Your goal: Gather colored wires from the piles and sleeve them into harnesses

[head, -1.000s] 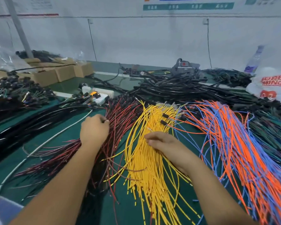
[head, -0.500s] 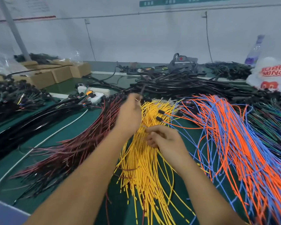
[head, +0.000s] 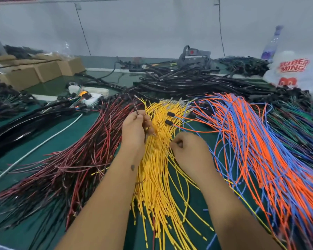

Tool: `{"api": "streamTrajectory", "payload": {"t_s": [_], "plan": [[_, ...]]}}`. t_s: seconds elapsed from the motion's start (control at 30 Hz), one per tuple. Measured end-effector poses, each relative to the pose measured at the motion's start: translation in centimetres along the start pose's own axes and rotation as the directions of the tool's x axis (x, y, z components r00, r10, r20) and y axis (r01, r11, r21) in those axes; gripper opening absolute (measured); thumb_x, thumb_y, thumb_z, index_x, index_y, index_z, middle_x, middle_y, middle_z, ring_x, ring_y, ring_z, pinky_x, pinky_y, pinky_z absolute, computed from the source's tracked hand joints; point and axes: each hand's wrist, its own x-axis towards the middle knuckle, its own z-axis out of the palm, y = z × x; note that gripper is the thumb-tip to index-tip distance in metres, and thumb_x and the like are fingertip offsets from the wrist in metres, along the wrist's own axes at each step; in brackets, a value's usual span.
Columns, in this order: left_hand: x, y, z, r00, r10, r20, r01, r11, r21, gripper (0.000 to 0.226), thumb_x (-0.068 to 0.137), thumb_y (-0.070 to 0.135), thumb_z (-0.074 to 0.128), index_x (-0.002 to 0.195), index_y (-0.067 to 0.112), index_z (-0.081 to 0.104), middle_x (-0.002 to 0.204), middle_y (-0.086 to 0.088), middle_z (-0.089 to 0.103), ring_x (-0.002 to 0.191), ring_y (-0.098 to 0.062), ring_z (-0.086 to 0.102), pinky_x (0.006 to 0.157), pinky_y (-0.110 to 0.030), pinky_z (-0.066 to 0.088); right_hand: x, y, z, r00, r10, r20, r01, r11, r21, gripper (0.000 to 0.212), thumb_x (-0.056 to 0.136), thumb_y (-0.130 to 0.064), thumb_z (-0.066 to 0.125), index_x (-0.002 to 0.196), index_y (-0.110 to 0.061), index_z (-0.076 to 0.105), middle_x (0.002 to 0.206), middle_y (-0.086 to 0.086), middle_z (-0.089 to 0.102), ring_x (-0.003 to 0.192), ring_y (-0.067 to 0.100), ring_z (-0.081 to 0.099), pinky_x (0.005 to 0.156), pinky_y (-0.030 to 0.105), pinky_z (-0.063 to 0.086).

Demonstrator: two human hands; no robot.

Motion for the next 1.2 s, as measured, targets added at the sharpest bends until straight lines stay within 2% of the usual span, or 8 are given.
{"api": "streamTrajectory", "payload": {"t_s": [0.27,0.4,0.47,0.6,0.73,0.83,1.0,1.2], "plan": [[-1.0,0.1,0.4,0.987,0.076,0.14,-0.089,0.993,0.084,0.018,0.103,0.021,0.038,0.093,0.02,0.053,0.047,0.01,0.034,0.039,-0.007,0.026,0.036,-0.017,0.023,0.1,-0.1,-1.6,0.936,0.208,-0.284,-0.081,0.912,0.401,0.015,0.09,-0.017,0.059,0.077,-0.018,0.066,0.072,-0.008,0.063,0.07,0.009,0.057,0.062,0.026,0.041],[-1.5,0.0,1.2,0.99,-0.001,0.138,0.001,1.0,0.0,0.025,0.101,0.009,0.036,0.083,0.016,0.051,0.061,0.003,0.052,0.045,-0.007,0.041,0.038,-0.018,0.034,0.2,-0.7,-2.0,0.821,0.329,-0.466,0.082,0.741,0.667,0.023,0.092,-0.007,0.056,0.075,-0.022,0.055,0.068,-0.011,0.054,0.061,-0.001,0.047,0.061,0.016,0.037],[-1.5,0.0,1.4,0.983,-0.072,0.167,0.091,0.99,-0.108,0.022,0.101,0.007,0.036,0.085,0.013,0.049,0.059,0.0,0.059,0.042,-0.007,0.042,0.038,-0.017,0.034,0.1,-1.0,-2.0,0.845,0.25,-0.473,0.16,0.725,0.67,0.026,0.089,-0.003,0.058,0.072,-0.023,0.054,0.063,-0.014,0.053,0.06,-0.003,0.047,0.06,0.014,0.037],[-1.2,0.1,1.2,0.969,-0.173,0.178,0.213,0.947,-0.241,0.019,0.102,0.007,0.034,0.089,0.009,0.048,0.068,-0.012,0.071,0.046,-0.013,0.059,0.043,-0.019,0.047,-0.6,-1.5,-0.7,0.988,-0.139,-0.06,0.15,0.855,0.497,0.022,0.08,-0.003,0.062,0.064,-0.017,0.057,0.058,-0.009,0.051,0.056,0.001,0.044,0.056,0.019,0.037],[-0.8,0.3,0.4,0.956,-0.238,0.171,0.279,0.919,-0.277,0.019,0.103,0.009,0.033,0.088,0.011,0.045,0.074,-0.006,0.065,0.039,-0.003,0.041,0.036,-0.013,0.03,-1.3,-1.4,-0.2,0.92,-0.265,0.288,0.181,0.94,0.288,0.012,0.071,-0.021,0.057,0.06,-0.016,0.054,0.057,-0.007,0.049,0.057,0.007,0.046,0.059,0.035,0.042],[-1.5,0.5,0.4,0.913,-0.234,0.333,0.295,0.944,-0.148,0.021,0.101,0.008,0.033,0.085,0.013,0.046,0.062,0.003,0.048,0.036,-0.002,0.028,0.033,-0.012,0.019,-1.0,-1.7,-0.7,0.98,-0.062,0.19,-0.044,0.86,0.508,0.037,0.075,-0.044,0.054,0.064,-0.008,0.055,0.054,-0.002,0.048,0.052,0.01,0.043,0.054,0.03,0.036],[-3.5,0.6,1.9,0.675,-0.359,0.645,0.257,0.933,0.251,0.022,0.098,0.012,0.028,0.083,0.018,0.044,0.05,0.007,0.034,0.035,-0.005,0.021,0.033,-0.013,0.019,0.4,-0.6,-2.2,0.936,0.351,0.008,-0.224,0.58,0.784,0.028,0.098,-0.029,0.051,0.086,-0.006,0.064,0.059,0.0,0.049,0.044,0.011,0.04,0.04,0.02,0.03],[-4.0,-0.5,2.6,0.788,-0.286,0.545,0.023,0.898,0.439,0.022,0.103,0.026,0.036,0.09,0.017,0.05,0.052,0.001,0.053,0.038,-0.011,0.032,0.038,-0.017,0.026,0.4,0.4,-3.0,0.9,0.432,-0.064,-0.203,0.544,0.814,0.019,0.09,-0.014,0.06,0.077,-0.016,0.073,0.058,-0.01,0.053,0.054,0.003,0.046,0.049,0.015,0.039]]}}
